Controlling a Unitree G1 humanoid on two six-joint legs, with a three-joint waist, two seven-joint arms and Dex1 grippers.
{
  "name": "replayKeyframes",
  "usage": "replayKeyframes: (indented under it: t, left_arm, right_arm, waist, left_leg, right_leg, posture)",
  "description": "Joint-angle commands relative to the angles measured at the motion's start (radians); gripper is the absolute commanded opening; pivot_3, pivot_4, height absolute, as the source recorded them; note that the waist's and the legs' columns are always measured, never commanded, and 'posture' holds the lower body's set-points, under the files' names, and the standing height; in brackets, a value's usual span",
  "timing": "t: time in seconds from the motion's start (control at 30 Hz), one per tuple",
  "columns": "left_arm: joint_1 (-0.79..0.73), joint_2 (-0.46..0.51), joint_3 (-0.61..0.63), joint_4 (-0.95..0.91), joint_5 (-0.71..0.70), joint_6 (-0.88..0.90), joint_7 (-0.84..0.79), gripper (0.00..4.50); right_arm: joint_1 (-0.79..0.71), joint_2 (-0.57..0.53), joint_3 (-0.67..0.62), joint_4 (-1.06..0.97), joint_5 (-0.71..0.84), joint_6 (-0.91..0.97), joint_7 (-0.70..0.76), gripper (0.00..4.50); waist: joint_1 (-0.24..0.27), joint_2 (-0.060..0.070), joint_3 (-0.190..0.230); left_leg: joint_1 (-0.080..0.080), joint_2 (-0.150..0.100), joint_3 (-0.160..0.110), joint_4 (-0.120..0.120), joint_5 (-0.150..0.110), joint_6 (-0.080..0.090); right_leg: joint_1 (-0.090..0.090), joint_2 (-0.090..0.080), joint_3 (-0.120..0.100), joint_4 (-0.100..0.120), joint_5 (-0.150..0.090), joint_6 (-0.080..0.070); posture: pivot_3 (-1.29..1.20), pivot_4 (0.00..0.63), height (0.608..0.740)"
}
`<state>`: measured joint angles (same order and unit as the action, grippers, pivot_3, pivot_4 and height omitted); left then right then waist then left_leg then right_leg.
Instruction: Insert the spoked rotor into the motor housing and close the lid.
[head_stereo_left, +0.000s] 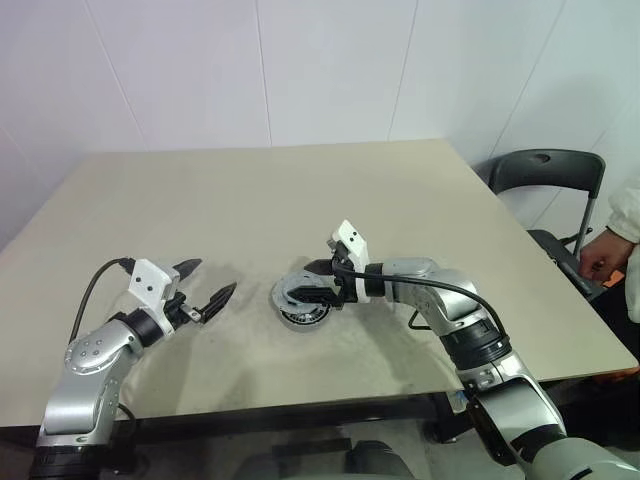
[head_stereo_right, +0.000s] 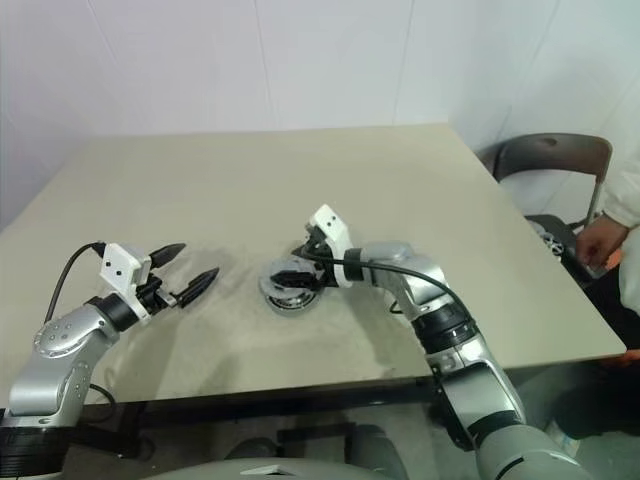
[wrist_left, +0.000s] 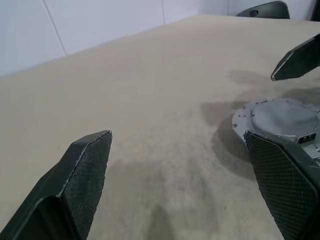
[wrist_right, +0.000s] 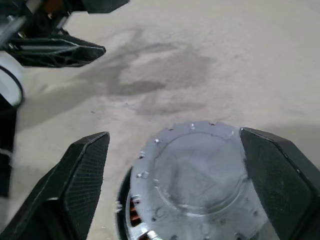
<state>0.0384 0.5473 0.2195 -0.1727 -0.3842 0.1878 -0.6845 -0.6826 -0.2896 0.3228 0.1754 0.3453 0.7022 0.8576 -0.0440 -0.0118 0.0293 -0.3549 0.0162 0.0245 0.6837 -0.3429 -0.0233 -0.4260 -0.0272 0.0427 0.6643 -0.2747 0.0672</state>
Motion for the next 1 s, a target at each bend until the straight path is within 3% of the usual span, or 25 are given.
replayKeyframes:
  t: [0.03,0.83,1.0]
  left_arm:
    - [0.004,0.003,0.029,-0.037,-0.014,-0.014,0.003,4.50]
    - [0.008,0.010,0.035,-0.046,-0.016,-0.009,0.008,4.50]
    - [0.008,0.009,0.035,-0.058,-0.018,0.000,0.014,4.50]
  right_arm:
    - [-0.042,0.015,0.023,0.021,-0.071,-0.081,-0.016,4.41]
    - [-0.037,0.036,0.066,0.111,-0.209,-0.116,0.057,4.41]
    - [-0.036,0.041,0.052,0.110,-0.204,-0.112,0.064,3.47]
  waist:
    - [0.000,0.000,0.000]
    - [-0.001,0.000,0.000]
    - [-0.001,0.000,0.000]
  left_leg:
    - [0.000,0.000,0.000,0.000,0.000,0.000]
    - [0.000,0.000,0.000,0.000,0.000,0.000]
    - [0.000,0.000,0.000,0.000,0.000,0.000]
  right_leg:
    - [0.000,0.000,0.000,0.000,0.000,0.000]
    - [0.000,-0.001,0.000,0.000,0.000,0.000]
    - [0.000,-0.001,0.000,0.000,0.000,0.000]
  posture:
    - [0.00,0.000,0.740]
    - [0.00,0.000,0.740]
    - [0.00,0.000,0.740]
